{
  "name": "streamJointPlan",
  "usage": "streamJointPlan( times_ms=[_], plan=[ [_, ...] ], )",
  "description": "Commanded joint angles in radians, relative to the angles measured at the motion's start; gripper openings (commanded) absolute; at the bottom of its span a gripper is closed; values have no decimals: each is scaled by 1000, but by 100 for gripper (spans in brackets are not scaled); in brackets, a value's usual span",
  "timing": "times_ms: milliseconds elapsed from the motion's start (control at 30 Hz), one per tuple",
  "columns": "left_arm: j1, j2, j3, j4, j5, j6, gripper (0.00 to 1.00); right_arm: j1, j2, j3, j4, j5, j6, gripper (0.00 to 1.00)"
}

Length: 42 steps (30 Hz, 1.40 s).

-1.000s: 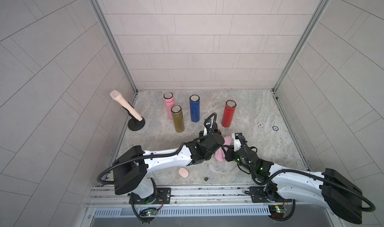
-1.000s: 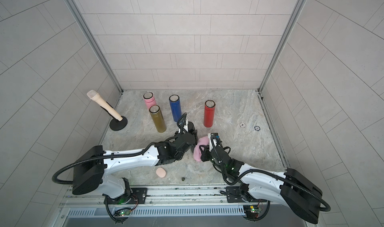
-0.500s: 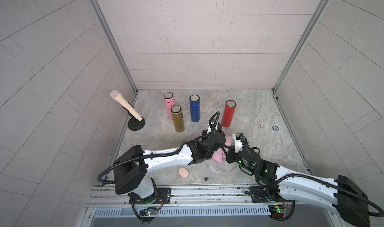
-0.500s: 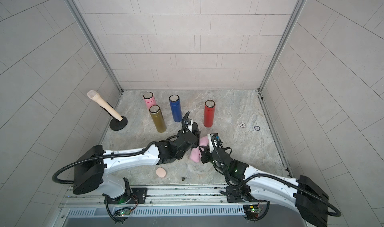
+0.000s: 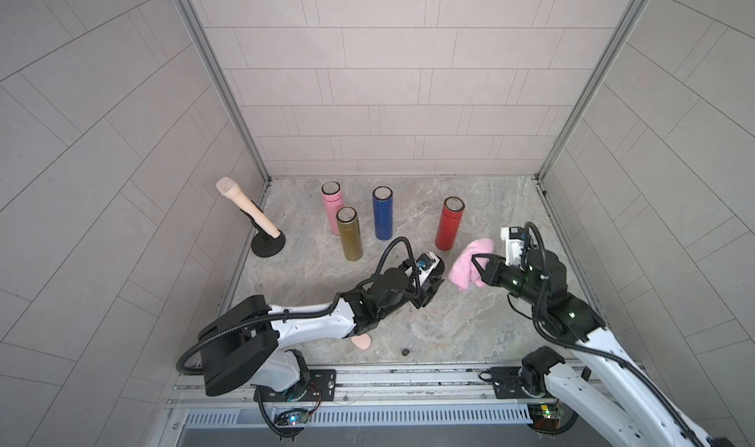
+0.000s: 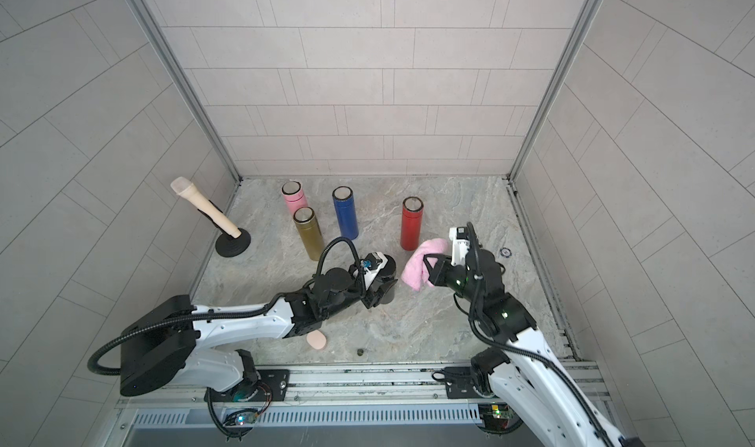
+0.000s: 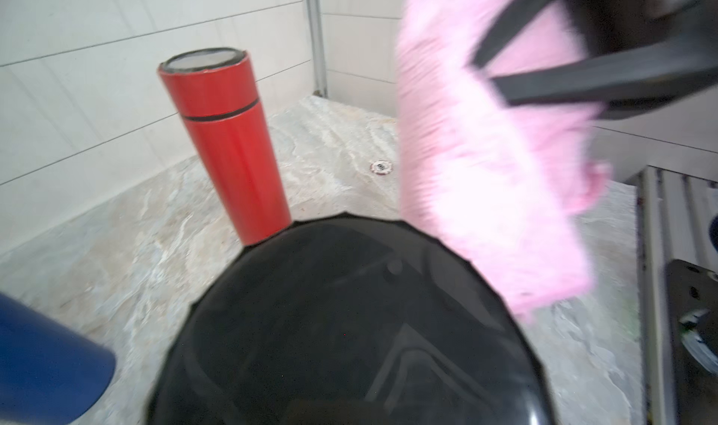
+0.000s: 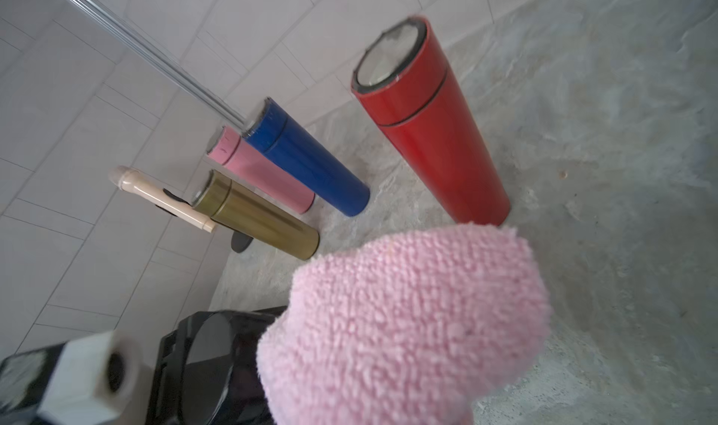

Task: Wipe the surface of the thermos
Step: Wipe the dirt from the surface of the thermos.

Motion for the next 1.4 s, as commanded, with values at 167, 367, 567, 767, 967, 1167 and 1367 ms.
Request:
streamJointPlan(
  times_ms=[167, 367, 567, 767, 967, 1167, 1367],
  plan=[
    [-3, 34, -17, 224, 135, 99, 0, -16, 412, 79, 11, -323, -141, 0],
    [-4, 44, -9, 241, 96, 125, 0, 48, 581, 73, 10, -269, -207, 0],
    [5, 56, 23, 187, 56, 98, 0, 111, 533, 58, 98, -262, -131, 0],
    [23, 40, -16, 234, 23, 50, 0, 87, 313, 152, -65, -166, -150, 0],
    [24, 45, -28, 268, -54, 23, 0, 94, 264, 220, -115, -178, -126, 0],
    [28, 66, -5, 244, -112, -22, 14, 155, 254, 253, -102, -135, -125, 0],
    [34, 63, 54, 101, -111, -55, 45, 188, 269, 291, -128, -117, -147, 0]
  ],
)
